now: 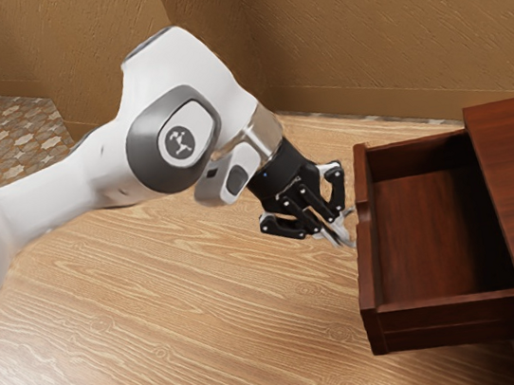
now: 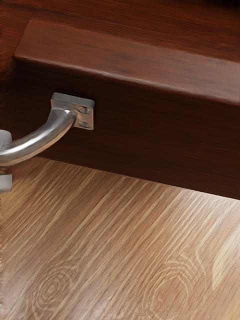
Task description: Pull the drawer handle with one arm to open the drawer
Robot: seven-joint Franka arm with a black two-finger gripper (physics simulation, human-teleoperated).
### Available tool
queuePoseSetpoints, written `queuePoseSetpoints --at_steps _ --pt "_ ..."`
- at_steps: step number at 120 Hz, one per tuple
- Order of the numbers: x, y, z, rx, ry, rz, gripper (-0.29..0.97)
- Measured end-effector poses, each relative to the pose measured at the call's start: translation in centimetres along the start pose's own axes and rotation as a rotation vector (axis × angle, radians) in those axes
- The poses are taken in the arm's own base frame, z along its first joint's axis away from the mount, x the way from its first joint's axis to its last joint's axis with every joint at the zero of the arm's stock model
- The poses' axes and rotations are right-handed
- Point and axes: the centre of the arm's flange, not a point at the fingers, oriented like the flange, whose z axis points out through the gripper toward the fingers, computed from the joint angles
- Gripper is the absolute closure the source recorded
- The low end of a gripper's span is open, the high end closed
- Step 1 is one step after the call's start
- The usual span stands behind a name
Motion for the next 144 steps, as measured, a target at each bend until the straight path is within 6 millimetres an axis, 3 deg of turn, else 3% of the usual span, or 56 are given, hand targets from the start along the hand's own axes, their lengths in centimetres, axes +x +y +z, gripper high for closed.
queuePoseSetpoints --at_steps 30,54,80,98,112,128,136,144 --pt "-0.4 3.2 -1.6 -0.004 -0.019 -0.061 0.74" --pt "-0.4 3.3 -1.7 0.001 -0.017 -0.060 0.74" --pt "0.3 2.8 -1.9 -0.003 -0.019 -0.044 0.62" --pt "1.3 2.4 -3.3 0.003 -0.040 -0.030 0.57" --pt "2.3 2.6 -5.7 0.013 -0.073 -0.025 0.55" --pt "1.1 5.3 -11.3 0.028 -0.146 -0.084 0.53" --pt "0.6 5.0 -14.4 0.002 -0.210 -0.082 0.47" --pt "0.4 4.6 -16.1 -0.041 -0.249 -0.096 0.36"
